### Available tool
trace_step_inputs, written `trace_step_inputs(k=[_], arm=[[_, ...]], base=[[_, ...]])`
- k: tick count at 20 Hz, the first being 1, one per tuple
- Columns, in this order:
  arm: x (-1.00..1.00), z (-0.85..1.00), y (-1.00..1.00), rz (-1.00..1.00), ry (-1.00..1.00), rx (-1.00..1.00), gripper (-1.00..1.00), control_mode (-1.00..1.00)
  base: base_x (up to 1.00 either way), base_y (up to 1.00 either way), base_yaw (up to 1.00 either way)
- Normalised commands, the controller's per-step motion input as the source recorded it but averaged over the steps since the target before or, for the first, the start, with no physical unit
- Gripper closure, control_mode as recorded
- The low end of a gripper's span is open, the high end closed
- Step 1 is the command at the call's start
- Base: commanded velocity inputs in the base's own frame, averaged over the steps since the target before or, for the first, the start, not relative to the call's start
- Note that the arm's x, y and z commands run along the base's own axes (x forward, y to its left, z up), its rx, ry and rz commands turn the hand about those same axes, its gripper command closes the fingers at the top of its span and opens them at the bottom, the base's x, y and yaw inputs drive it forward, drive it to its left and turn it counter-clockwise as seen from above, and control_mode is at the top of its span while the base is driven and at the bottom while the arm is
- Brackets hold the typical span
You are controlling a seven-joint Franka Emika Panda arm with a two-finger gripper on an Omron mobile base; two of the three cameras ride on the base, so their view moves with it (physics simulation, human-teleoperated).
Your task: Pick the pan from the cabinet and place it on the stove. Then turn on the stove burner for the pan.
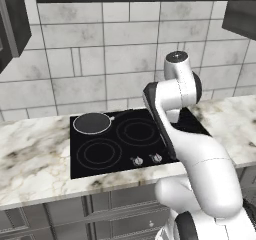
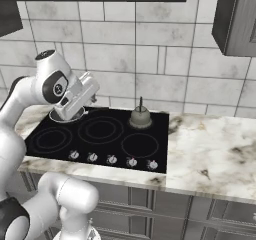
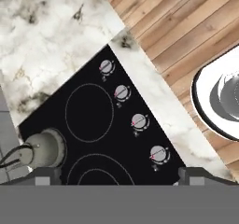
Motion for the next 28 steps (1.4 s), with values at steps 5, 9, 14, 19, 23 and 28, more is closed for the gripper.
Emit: trace_step_inputs(k=[5, 9, 14, 19, 23, 28], arm=[[-0.36, 0.13, 0.00, 0.27, 0.04, -0.05, -1.00, -1.00], [-0.36, 0.11, 0.00, 0.27, 0.04, -0.07, -1.00, -1.00], [-0.32, 0.10, 0.00, 0.26, 0.03, -0.07, -1.00, -1.00], [-0.34, 0.08, 0.00, 0.27, 0.02, -0.07, -1.00, -1.00], [-0.20, 0.06, 0.01, 0.29, 0.03, -0.05, -1.00, -1.00], [-0.02, 0.02, 0.05, 0.33, 0.10, -0.02, -1.00, -1.00]], base=[[0.00, 0.00, 0.00], [0.00, 0.00, 0.00], [0.00, 0.00, 0.00], [0.00, 0.00, 0.00], [0.00, 0.00, 0.00], [0.00, 0.00, 0.00]])
